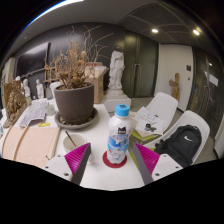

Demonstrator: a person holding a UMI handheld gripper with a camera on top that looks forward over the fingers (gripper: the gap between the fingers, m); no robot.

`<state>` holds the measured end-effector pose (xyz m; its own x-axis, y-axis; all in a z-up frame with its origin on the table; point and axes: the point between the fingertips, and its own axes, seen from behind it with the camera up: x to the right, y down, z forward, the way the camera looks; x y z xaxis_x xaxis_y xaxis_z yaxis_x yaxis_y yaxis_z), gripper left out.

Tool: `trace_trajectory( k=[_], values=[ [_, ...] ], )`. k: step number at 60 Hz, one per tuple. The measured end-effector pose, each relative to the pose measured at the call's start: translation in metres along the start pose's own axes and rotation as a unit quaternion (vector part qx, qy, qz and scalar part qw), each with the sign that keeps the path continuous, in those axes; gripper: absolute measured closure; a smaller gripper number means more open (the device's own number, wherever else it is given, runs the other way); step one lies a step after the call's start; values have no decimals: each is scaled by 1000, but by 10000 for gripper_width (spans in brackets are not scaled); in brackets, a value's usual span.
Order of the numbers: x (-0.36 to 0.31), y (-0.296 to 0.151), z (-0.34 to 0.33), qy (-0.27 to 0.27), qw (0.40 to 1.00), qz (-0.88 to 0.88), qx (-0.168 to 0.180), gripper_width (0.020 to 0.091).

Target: Pour water

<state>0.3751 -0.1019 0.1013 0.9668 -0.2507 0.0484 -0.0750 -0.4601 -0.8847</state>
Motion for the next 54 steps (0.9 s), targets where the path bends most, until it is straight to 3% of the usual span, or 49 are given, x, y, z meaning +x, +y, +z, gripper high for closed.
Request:
trace_trajectory(
  k=[16,29,54],
  values=[
    [-64,-8,-173,12,999,-1,-39,247],
    [-118,3,-296,14,999,-14,-50,247],
    [-151,15,-366,29,997,-51,-47,249]
  ],
)
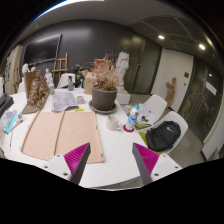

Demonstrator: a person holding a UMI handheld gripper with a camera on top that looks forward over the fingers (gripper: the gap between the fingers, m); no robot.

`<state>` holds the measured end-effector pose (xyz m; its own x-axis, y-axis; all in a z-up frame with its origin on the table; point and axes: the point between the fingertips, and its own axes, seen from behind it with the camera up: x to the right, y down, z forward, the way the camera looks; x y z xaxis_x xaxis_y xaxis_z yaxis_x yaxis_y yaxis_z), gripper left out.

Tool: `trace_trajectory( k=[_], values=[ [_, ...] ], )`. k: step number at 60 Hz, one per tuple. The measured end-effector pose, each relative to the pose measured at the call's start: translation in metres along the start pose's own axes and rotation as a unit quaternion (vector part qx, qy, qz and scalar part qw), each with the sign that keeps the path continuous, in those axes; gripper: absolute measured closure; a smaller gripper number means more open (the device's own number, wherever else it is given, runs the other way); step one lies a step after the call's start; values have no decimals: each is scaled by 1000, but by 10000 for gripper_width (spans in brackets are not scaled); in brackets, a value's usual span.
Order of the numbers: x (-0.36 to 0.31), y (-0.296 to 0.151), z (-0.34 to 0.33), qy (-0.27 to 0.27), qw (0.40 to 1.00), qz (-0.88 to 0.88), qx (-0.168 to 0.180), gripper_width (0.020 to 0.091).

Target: Pour water

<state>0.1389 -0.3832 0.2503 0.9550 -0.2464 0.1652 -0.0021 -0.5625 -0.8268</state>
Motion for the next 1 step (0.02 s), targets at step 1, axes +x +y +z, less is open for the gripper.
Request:
trace_trajectory(
  k=[1],
  values=[
    [-2,1,-1,-3,1000,2,-2,248]
  ],
)
